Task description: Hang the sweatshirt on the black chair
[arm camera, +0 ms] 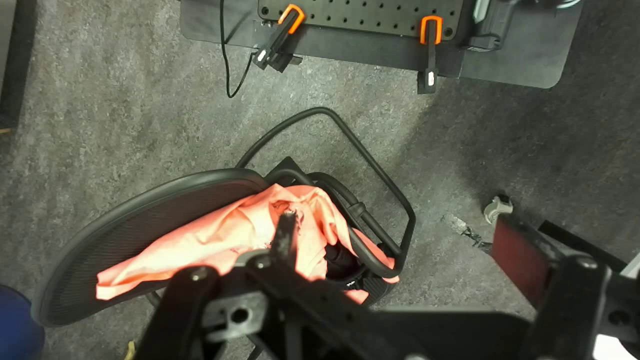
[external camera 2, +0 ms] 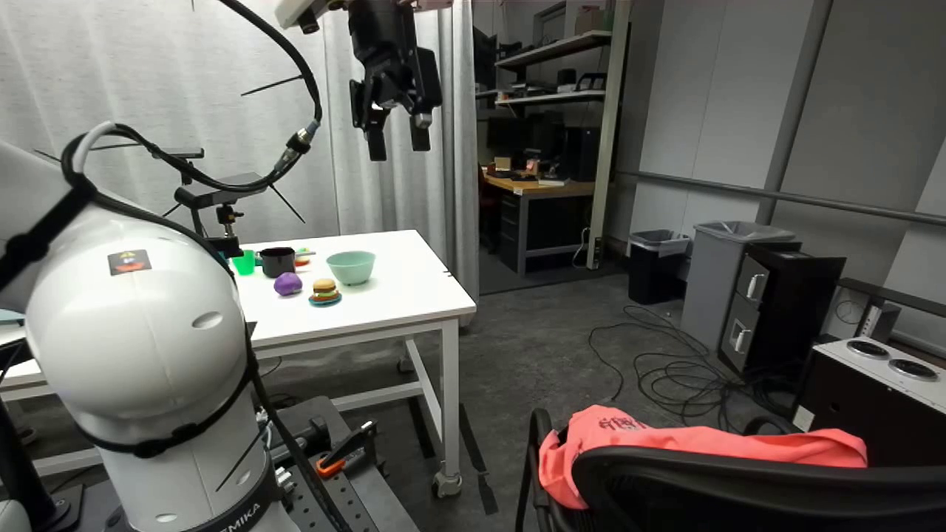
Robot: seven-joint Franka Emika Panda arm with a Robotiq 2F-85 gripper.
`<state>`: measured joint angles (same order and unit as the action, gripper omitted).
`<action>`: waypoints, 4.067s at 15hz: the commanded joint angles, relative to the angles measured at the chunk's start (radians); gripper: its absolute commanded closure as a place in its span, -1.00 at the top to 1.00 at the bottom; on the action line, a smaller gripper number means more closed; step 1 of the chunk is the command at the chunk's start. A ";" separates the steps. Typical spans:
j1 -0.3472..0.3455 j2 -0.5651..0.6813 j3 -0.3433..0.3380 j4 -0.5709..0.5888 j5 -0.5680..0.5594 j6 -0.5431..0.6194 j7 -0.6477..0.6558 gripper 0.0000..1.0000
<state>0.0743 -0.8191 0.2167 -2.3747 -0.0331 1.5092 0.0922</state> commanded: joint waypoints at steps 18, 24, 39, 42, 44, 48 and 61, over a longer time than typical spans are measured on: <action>0.012 0.254 -0.020 0.056 -0.025 0.172 0.034 1.00; 0.004 0.295 -0.030 0.082 -0.028 0.189 0.037 1.00; -0.109 0.520 -0.216 0.134 -0.029 0.440 0.046 1.00; -0.117 0.606 -0.227 0.160 -0.015 0.542 0.066 1.00; -0.122 0.664 -0.228 0.183 -0.023 0.593 0.096 1.00; -0.136 0.753 -0.241 0.220 -0.050 0.653 0.154 1.00; -0.172 0.856 -0.321 0.200 -0.088 0.683 0.234 1.00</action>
<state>-0.0998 0.0370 -0.1024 -2.1773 -0.1214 2.1955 0.3267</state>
